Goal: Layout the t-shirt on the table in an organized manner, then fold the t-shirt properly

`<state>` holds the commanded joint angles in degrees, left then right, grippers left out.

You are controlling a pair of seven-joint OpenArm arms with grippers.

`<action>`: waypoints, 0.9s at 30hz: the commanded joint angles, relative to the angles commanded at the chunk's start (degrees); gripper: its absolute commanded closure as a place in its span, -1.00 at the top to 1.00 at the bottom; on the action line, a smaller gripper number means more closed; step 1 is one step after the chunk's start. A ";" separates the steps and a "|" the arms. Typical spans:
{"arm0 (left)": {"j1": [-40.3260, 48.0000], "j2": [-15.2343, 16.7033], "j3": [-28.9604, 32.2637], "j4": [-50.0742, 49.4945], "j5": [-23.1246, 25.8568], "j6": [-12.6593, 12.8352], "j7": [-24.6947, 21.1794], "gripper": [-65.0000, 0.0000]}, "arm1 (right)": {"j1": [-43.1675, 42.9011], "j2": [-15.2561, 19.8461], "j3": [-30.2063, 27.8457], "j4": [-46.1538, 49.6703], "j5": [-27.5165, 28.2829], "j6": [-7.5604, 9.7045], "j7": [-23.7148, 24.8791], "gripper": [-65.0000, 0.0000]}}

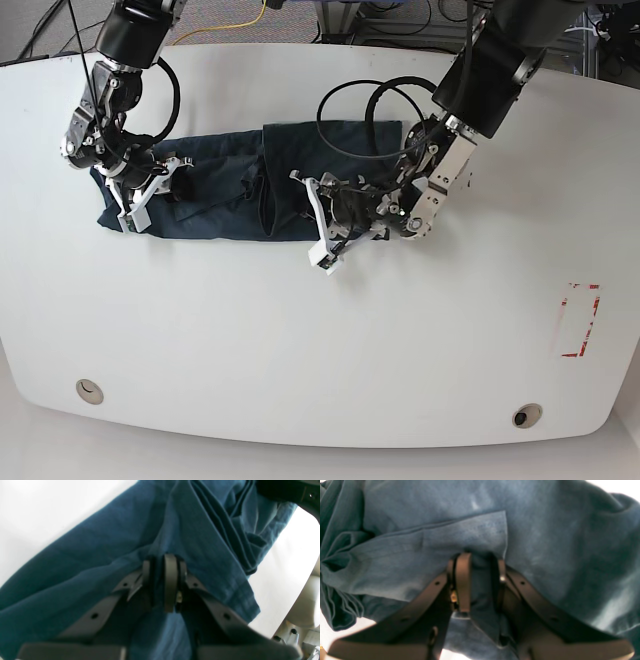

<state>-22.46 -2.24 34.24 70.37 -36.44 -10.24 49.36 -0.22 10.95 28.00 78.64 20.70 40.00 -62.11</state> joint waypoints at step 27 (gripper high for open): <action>-6.59 3.34 0.00 -6.59 -0.09 -0.09 -4.57 -0.93 | -0.09 0.00 0.00 0.00 0.00 0.00 0.00 -0.57</action>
<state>-29.05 1.10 34.24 63.78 -36.53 -10.33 44.79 -0.31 10.95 28.00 78.64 20.70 40.00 -62.11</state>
